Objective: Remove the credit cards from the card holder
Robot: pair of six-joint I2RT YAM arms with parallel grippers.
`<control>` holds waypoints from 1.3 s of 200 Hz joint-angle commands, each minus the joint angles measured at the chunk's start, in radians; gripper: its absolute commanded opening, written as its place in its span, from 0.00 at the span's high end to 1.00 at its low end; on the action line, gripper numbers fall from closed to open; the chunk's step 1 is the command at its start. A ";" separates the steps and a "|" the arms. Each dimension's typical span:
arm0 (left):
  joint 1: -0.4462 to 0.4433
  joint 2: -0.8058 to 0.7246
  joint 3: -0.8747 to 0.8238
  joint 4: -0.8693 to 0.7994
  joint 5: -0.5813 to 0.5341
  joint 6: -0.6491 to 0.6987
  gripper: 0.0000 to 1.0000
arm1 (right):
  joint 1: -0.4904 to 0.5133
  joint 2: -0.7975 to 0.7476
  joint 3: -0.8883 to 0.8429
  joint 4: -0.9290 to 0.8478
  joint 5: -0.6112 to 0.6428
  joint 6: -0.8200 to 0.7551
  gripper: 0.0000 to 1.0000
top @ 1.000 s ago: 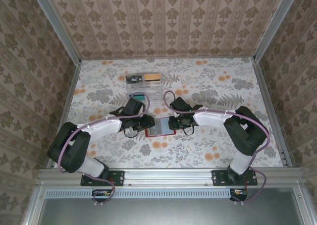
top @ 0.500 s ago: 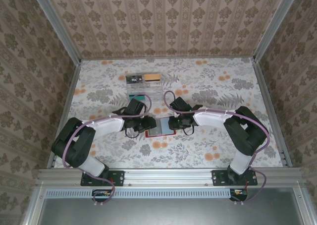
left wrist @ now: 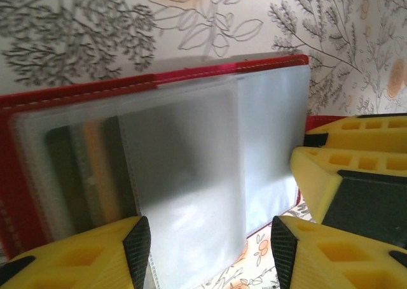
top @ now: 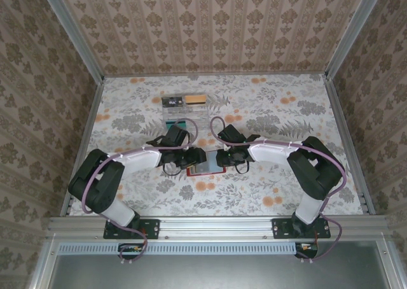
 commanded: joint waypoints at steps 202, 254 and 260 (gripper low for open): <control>0.013 -0.028 -0.006 -0.134 -0.109 0.012 0.49 | 0.017 0.036 -0.015 -0.014 0.006 0.014 0.74; -0.002 0.013 0.007 -0.092 -0.066 0.021 0.49 | 0.018 0.037 -0.018 -0.011 0.007 0.016 0.74; -0.004 0.014 0.009 -0.093 -0.067 0.022 0.49 | 0.017 0.037 -0.017 -0.012 0.006 0.018 0.74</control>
